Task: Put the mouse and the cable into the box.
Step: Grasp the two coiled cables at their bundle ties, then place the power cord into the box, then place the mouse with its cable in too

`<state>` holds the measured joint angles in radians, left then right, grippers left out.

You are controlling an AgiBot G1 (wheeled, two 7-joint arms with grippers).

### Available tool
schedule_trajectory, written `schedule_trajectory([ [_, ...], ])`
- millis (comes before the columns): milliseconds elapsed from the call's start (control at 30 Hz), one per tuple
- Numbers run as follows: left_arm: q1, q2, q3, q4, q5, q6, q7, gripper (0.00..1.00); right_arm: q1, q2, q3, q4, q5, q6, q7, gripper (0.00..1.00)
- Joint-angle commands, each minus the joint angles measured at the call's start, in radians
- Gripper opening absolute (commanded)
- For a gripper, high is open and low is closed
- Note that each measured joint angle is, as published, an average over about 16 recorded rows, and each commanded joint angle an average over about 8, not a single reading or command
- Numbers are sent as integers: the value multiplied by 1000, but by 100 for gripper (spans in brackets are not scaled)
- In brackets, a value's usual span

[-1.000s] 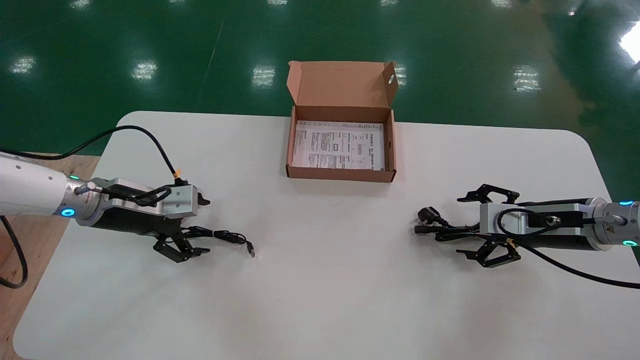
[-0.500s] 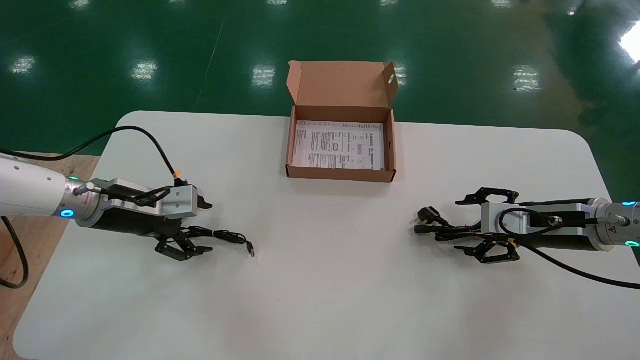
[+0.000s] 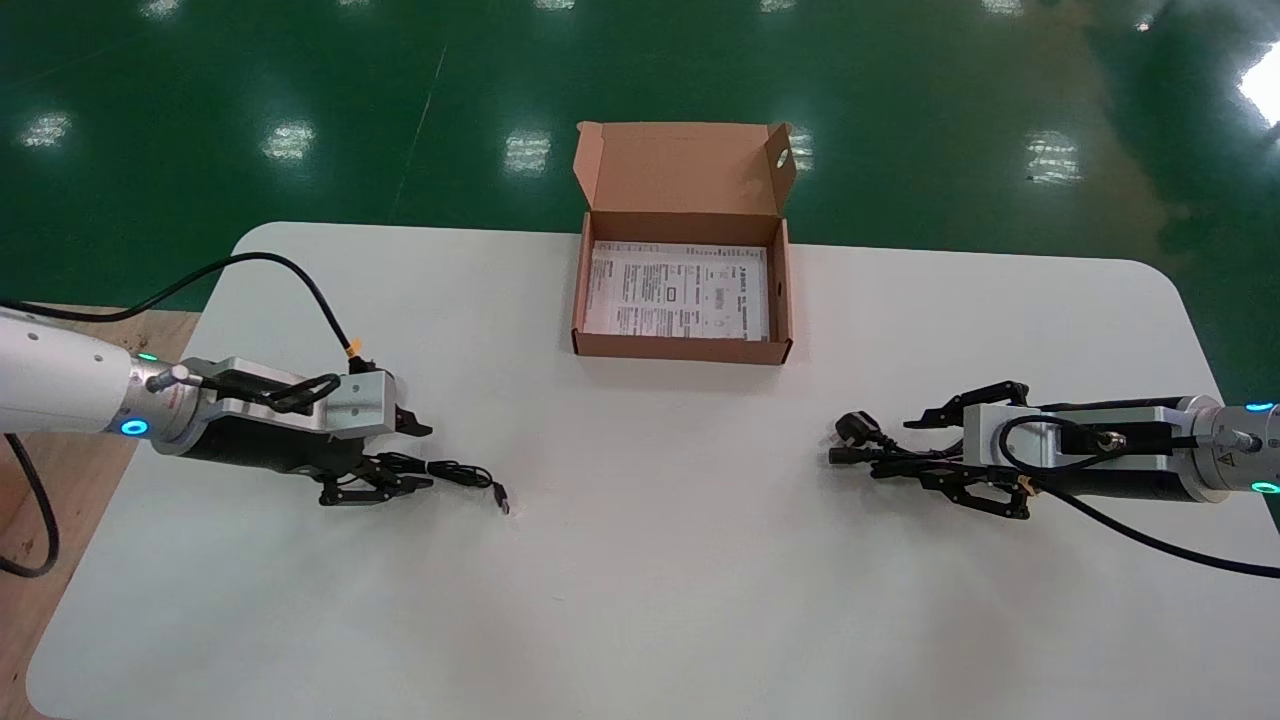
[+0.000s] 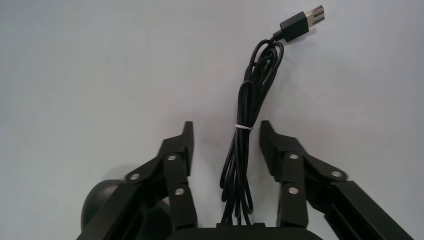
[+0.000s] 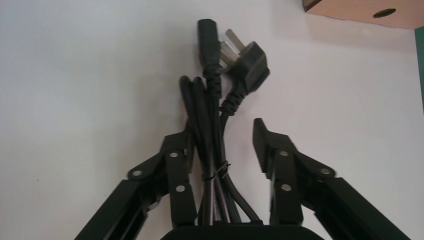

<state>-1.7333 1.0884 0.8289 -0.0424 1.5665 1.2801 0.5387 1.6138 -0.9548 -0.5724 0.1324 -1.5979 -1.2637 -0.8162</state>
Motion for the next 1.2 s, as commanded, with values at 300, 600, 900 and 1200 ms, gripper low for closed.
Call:
schedule_trajectory([
  [300, 1, -1, -1, -1, -1, 1, 0, 0, -1, 1, 1, 1, 1, -1, 0, 0],
  [600, -20, -14, -9, -5, -13, 16, -9, 0, 17, 25, 11, -3, 14, -1, 15, 0],
  [900, -192, -84, -33, -86, -41, 76, -65, 0, 141, 28, 56, 82, 63, 95, 34, 0],
  [1200, -302, -92, -211, -287, -272, -73, 22, 0, 172, -209, 56, 87, 65, 268, 113, 0],
])
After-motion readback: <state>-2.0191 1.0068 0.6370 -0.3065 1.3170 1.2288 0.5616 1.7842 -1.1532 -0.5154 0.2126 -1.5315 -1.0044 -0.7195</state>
